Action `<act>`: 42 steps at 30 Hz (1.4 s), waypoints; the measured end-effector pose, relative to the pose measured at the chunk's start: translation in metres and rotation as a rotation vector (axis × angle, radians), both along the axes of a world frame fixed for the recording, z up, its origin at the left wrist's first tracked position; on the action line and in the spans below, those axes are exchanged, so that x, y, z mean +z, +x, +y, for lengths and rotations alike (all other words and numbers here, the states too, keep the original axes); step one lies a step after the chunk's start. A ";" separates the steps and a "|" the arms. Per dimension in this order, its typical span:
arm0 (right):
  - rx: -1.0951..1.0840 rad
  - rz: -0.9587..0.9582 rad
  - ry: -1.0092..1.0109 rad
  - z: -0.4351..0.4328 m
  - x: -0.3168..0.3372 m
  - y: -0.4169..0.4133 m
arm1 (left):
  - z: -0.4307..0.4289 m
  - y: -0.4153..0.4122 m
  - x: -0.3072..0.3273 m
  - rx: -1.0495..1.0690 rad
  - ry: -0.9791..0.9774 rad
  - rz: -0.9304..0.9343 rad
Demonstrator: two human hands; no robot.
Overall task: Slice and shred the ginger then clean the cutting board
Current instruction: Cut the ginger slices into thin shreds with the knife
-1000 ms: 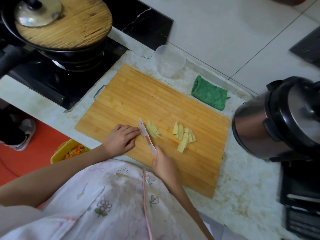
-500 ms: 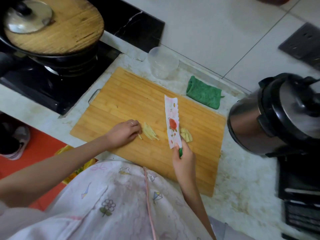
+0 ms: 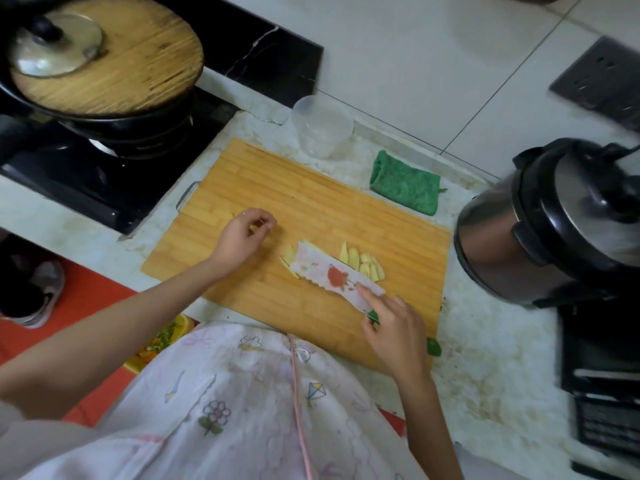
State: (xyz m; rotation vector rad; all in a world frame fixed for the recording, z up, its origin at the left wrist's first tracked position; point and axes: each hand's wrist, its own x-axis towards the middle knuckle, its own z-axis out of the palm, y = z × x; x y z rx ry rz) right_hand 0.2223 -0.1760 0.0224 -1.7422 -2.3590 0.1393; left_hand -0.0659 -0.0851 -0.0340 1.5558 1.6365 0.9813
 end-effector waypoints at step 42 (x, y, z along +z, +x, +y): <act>-0.661 0.520 0.043 0.012 -0.009 -0.002 | 0.030 0.033 0.013 -0.847 -0.099 0.498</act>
